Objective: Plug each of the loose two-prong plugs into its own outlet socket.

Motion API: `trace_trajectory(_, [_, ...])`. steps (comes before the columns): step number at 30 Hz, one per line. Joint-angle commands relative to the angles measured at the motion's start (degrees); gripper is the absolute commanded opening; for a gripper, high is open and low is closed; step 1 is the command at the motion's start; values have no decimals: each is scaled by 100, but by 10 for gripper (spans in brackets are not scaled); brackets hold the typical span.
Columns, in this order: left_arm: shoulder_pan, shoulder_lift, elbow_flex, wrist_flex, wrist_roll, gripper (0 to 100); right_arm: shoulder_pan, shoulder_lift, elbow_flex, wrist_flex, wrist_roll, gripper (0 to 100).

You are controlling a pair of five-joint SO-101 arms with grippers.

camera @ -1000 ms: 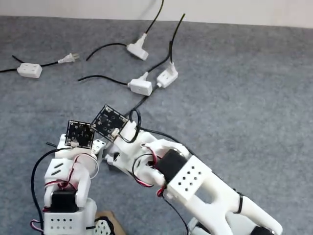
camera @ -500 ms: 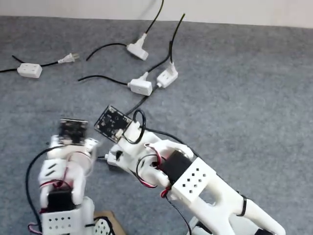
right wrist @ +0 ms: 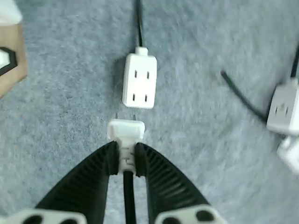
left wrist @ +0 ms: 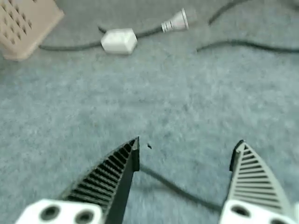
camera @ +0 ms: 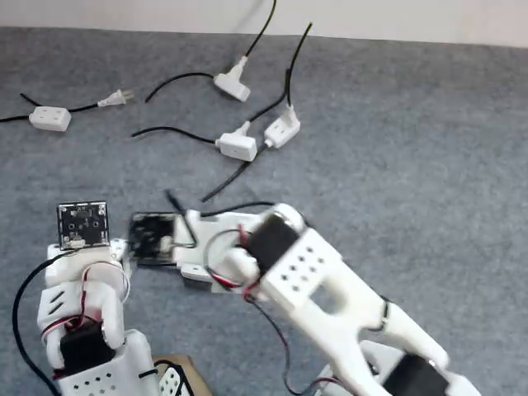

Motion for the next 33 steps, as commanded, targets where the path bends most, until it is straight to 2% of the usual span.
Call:
trace_trajectory(1, [-66, 4, -356, 651, -167, 316, -286, 620, -787, 251, 536, 7])
trace_trajectory(9, [-338, 4, -321, 791, -457, 316, -268, 2220, -1763, 303, 281, 7])
trace_trajectory(12, [-462, -57, 75, 712, -466, 316, -154, 2475, -2211, 303, 202, 7])
trace_trajectory(14, [-637, -57, 382, 316, -536, 316, 4, 2607, -2448, 400, 220, 7])
trace_trajectory(17, [-1332, -57, 593, -308, -607, 316, 242, 2835, -2589, 497, 211, 7])
trace_trajectory(20, [-2220, -57, 593, -985, -334, 316, 435, 3020, -2624, 488, 246, 7])
trace_trajectory(24, [-2879, -40, 233, -1925, -149, 316, 505, 3116, -2607, 418, 211, 7])
trace_trajectory(27, [-2897, 4, -523, -1785, -141, 316, 505, 3116, -2598, 286, 202, 7])
trace_trajectory(33, [-2800, 453, -1895, -369, 149, 316, 505, 3134, -2580, 295, 193, 7])
